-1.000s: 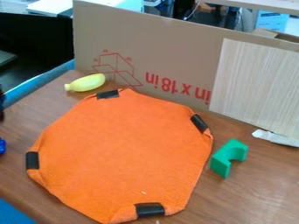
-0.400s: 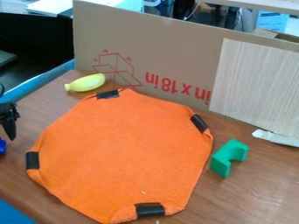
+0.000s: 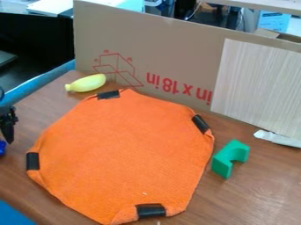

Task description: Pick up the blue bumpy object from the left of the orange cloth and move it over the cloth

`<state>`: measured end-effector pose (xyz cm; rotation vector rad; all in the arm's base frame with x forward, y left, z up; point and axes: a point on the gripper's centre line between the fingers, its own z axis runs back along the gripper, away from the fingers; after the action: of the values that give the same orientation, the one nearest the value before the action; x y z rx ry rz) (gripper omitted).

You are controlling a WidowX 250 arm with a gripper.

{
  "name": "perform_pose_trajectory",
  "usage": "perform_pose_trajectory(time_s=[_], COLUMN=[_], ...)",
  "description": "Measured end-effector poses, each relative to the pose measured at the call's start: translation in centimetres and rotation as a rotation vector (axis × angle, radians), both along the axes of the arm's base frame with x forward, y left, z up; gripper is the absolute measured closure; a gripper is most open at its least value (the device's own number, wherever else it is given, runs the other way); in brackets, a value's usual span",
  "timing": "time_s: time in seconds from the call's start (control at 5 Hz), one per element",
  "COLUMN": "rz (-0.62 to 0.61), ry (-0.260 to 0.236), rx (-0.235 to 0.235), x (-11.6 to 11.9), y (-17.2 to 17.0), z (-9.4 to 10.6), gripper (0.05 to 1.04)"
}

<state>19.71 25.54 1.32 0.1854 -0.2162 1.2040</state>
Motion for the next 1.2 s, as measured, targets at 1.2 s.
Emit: perform_pose_trajectory(time_s=[1.2], rz=[-0.118], ry=[0.061], rx=[0.037], x=[-0.2], y=[-1.0], z=[0.5], gripper=[0.372])
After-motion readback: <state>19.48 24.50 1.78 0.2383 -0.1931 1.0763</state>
